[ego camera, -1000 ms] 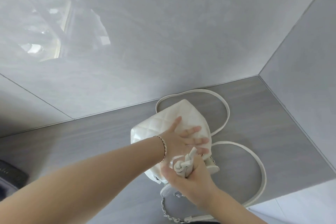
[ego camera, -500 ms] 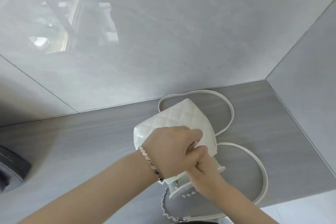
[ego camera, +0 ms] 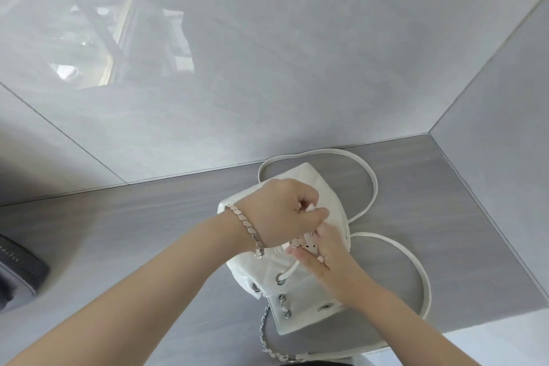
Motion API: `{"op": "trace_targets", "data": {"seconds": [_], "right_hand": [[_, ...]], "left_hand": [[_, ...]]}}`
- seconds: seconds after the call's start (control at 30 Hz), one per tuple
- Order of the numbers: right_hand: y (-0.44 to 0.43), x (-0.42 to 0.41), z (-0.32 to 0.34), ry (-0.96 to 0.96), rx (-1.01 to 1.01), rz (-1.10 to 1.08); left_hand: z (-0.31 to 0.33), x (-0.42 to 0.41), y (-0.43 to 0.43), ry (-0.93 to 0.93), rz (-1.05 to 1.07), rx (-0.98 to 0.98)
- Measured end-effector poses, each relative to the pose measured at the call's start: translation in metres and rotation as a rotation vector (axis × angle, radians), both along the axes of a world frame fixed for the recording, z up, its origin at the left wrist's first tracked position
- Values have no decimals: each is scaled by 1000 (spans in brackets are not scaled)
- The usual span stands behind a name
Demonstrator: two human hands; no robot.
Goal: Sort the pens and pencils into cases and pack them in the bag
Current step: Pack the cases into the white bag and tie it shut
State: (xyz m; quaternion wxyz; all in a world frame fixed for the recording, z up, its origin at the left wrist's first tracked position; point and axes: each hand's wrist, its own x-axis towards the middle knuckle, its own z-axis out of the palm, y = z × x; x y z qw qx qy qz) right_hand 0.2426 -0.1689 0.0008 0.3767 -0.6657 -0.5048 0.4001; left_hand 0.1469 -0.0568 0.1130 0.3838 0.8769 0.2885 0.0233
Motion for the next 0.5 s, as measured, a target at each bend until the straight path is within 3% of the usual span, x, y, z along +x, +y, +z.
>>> {"op": "trace_targets", "data": {"seconds": [0.13, 0.3, 0.5], "right_hand": [[4, 11, 34, -82, 141, -41], [12, 12, 47, -151, -11, 121], [3, 4, 16, -40, -143, 119]], "left_hand": [[-1, -7, 3, -27, 39, -8], [-4, -2, -3, 1, 49, -90], [-23, 8, -18, 136, -53, -60]]}}
